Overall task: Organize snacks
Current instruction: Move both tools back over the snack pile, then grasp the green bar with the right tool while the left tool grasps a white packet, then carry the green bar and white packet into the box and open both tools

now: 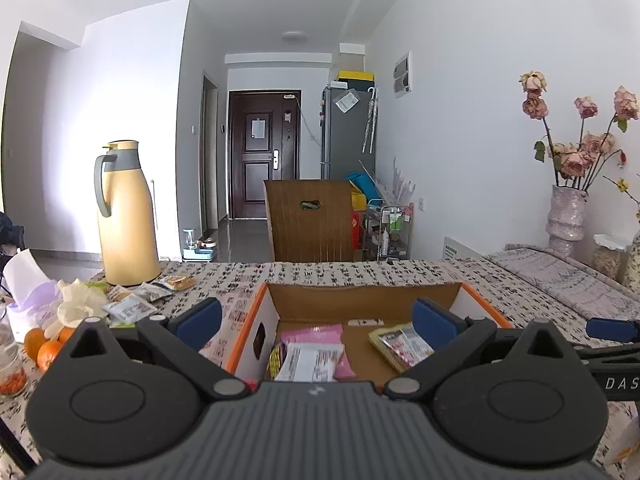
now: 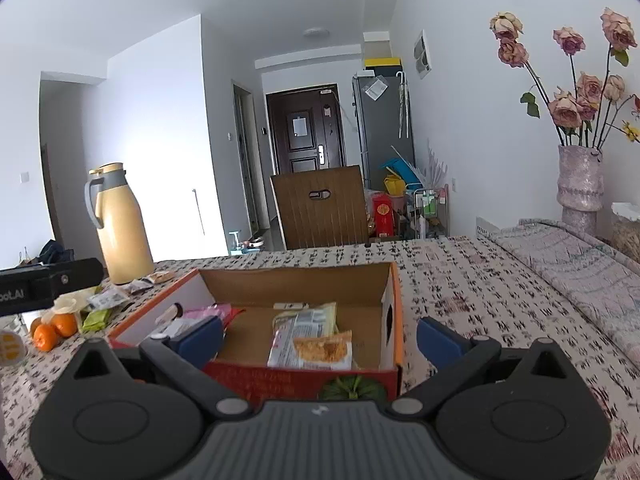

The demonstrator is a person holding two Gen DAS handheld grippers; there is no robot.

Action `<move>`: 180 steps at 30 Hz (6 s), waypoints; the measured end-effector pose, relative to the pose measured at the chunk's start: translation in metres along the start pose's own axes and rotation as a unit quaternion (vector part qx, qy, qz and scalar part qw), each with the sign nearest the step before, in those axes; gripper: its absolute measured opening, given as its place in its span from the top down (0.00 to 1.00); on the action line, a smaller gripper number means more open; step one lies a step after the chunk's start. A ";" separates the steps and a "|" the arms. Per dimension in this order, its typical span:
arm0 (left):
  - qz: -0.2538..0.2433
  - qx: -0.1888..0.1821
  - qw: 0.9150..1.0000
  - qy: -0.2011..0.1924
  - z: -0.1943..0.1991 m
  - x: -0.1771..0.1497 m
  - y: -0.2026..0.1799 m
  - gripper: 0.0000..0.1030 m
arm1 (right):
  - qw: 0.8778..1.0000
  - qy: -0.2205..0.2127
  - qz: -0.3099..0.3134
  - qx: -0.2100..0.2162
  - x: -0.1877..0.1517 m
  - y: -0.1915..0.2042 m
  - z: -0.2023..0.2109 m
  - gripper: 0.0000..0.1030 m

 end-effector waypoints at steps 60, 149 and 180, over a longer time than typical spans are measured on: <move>-0.072 -0.057 0.980 0.177 0.061 -0.182 -0.030 0.03 | 0.995 0.098 -0.031 -0.001 -0.145 -0.017 0.073 0.00; -0.015 -0.066 0.995 0.074 0.072 -0.117 -0.003 0.85 | 0.992 0.111 0.023 -0.051 -0.115 0.002 0.028 0.67; -0.013 -0.068 0.995 0.071 0.063 -0.107 -0.004 0.85 | 0.976 0.178 0.110 -0.062 -0.093 0.004 0.006 0.68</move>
Point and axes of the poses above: each gripper's, at about its wrist camera, not at the fingertips, and z roughly against the way its jaws point, y to its left, x to its top, the point moved 5 cm from there along -z, roughly the way its jaws point, and after that the axes turned 12 degrees about y, right-handed, at the moved point
